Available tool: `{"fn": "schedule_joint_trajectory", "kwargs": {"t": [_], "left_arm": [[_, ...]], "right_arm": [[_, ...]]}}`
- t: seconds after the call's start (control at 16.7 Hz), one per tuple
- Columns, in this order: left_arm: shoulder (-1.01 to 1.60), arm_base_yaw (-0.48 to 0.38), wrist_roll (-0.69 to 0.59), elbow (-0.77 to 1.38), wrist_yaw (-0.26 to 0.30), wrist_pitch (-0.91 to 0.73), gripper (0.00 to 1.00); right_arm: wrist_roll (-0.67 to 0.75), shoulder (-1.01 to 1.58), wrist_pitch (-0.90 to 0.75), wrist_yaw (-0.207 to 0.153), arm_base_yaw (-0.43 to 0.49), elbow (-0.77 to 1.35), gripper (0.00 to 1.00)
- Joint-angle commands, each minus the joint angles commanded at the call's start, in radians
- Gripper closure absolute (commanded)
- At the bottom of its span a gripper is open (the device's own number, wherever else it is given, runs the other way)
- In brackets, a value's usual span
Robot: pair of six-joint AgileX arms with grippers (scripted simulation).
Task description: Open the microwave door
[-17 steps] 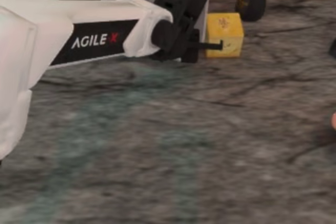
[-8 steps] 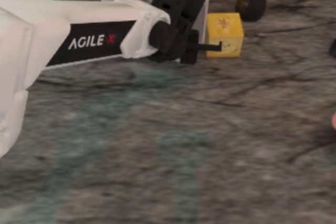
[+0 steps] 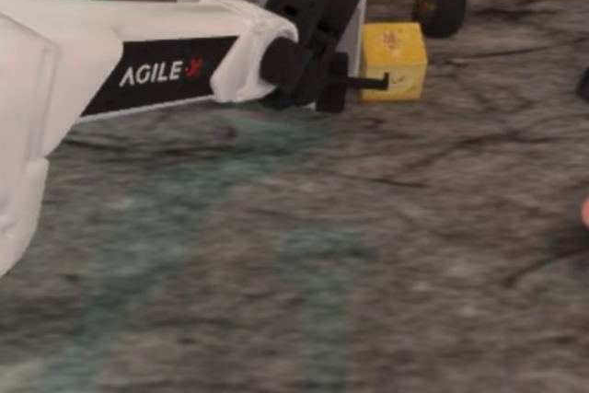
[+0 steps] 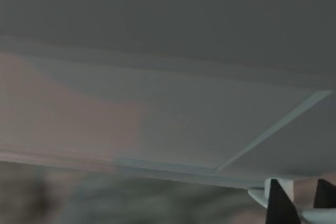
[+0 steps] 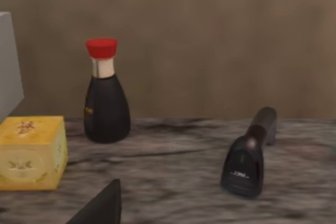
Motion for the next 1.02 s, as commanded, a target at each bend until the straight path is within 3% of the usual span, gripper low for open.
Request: {"fn": "schedule_joint_trajectory", "kwargs": {"t": [0.54,1.02], "left_arm": [[0.000,0.000,0.000,0.000,0.000,0.000,1.00],[-0.048,0.012,0.065,-0.080,0.050,0.046,1.00]], "right_arm": [[0.000,0.000,0.000,0.000,0.000,0.000,0.00],[0.000,0.000,0.000,0.000,0.000,0.000,0.00]]}}
